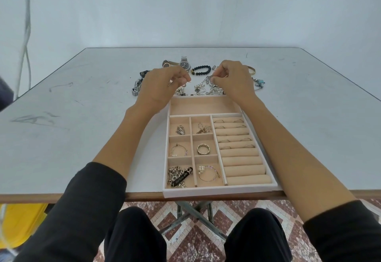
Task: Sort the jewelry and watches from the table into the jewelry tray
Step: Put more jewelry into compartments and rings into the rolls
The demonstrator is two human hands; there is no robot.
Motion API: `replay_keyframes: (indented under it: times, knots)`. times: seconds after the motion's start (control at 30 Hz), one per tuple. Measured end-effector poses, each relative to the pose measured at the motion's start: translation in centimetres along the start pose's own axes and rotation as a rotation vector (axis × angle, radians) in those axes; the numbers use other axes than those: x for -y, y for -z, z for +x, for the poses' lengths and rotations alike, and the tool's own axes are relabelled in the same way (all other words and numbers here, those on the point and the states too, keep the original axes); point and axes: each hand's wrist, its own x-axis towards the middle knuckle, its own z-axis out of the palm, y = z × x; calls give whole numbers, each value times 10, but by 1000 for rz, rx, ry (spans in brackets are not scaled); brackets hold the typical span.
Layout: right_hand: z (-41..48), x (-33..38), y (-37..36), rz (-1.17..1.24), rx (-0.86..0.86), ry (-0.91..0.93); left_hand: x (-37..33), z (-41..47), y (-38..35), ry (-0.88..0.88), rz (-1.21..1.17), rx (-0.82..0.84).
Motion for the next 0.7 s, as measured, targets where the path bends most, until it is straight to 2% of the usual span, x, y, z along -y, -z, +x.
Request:
replay_keyframes:
  times: [0.3,0.5,0.7]
  knots:
    - [-3,15,12,259,45,-82,-6,1,11,-34,-27,-193]
    - [-17,36,33,459,226,-162,-5,4,17,-31,-144,-331]
    - [-46,54,47,347,441,-95,-6,5,17,-6,-167,-349]
